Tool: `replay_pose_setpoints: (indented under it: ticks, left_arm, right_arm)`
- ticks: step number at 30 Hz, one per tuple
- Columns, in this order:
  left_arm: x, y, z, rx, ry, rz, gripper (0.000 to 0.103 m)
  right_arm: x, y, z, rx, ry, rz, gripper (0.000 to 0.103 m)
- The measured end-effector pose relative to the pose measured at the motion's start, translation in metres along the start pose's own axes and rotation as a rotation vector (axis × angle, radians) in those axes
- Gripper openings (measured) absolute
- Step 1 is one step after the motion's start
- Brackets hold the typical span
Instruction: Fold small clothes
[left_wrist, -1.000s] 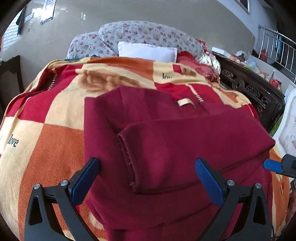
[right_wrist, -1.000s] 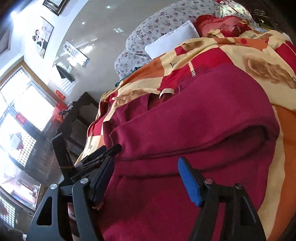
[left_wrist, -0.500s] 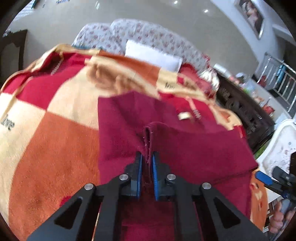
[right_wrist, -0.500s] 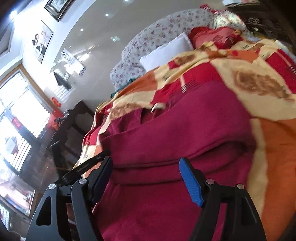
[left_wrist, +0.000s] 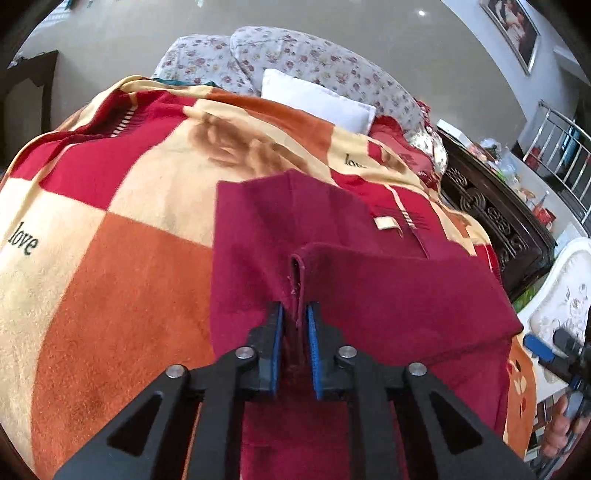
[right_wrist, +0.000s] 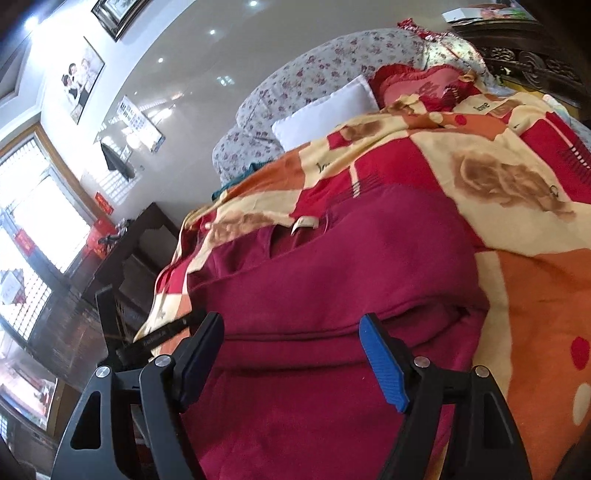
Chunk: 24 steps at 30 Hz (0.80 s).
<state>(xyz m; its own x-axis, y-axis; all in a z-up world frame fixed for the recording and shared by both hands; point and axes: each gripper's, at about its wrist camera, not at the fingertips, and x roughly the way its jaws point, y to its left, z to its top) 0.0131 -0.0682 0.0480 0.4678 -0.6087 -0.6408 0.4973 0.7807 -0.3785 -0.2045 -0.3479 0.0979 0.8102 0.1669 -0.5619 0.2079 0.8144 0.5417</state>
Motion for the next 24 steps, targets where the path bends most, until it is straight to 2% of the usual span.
replay_pose_setpoints:
  ticks: [2, 5, 7, 8, 10, 12, 14, 16, 18, 19, 20, 24]
  left_arm:
    - [-0.008, 0.003, 0.001, -0.011, -0.045, 0.019, 0.032]
    - [-0.024, 0.003, 0.004, -0.003, -0.133, 0.041, 0.041]
    - [-0.029, -0.002, 0.006, 0.012, -0.163, 0.022, 0.046]
    - [-0.029, -0.005, 0.008, 0.028, -0.174, 0.027, 0.051]
    - [-0.028, -0.015, 0.014, 0.067, -0.195, 0.058, 0.055]
    - [-0.025, -0.023, 0.019, 0.101, -0.189, 0.065, 0.057]
    - [-0.010, -0.035, 0.024, 0.154, -0.142, 0.075, 0.058]
    - [0.010, -0.043, 0.021, 0.201, -0.079, 0.119, 0.057]
    - [0.023, -0.048, 0.016, 0.230, -0.029, 0.128, 0.039]
    - [0.029, -0.049, 0.013, 0.235, -0.002, 0.147, 0.012]
    - [0.031, -0.048, 0.012, 0.223, 0.005, 0.155, 0.006]
    - [0.000, -0.041, 0.019, 0.148, -0.055, 0.079, 0.005]
  right_arm:
    - [0.004, 0.000, -0.002, -0.002, 0.015, 0.000, 0.081]
    - [0.006, -0.002, -0.004, 0.001, 0.022, 0.005, 0.081]
    - [0.007, -0.002, -0.006, 0.003, 0.024, 0.016, 0.082]
    - [0.008, -0.001, -0.006, 0.002, 0.028, 0.020, 0.083]
    - [0.010, -0.001, -0.008, -0.004, 0.039, 0.030, 0.083]
    - [0.013, 0.000, -0.010, -0.005, 0.049, 0.039, 0.084]
    - [0.015, 0.001, -0.012, -0.005, 0.056, 0.047, 0.084]
    - [0.014, 0.001, -0.014, -0.008, 0.061, 0.049, 0.084]
    - [0.011, 0.001, -0.015, -0.010, 0.060, 0.050, 0.084]
    - [0.009, 0.000, -0.016, -0.010, 0.055, 0.049, 0.084]
    - [0.006, -0.001, -0.016, -0.008, 0.049, 0.048, 0.084]
    - [-0.006, -0.007, -0.012, 0.003, 0.021, 0.030, 0.084]
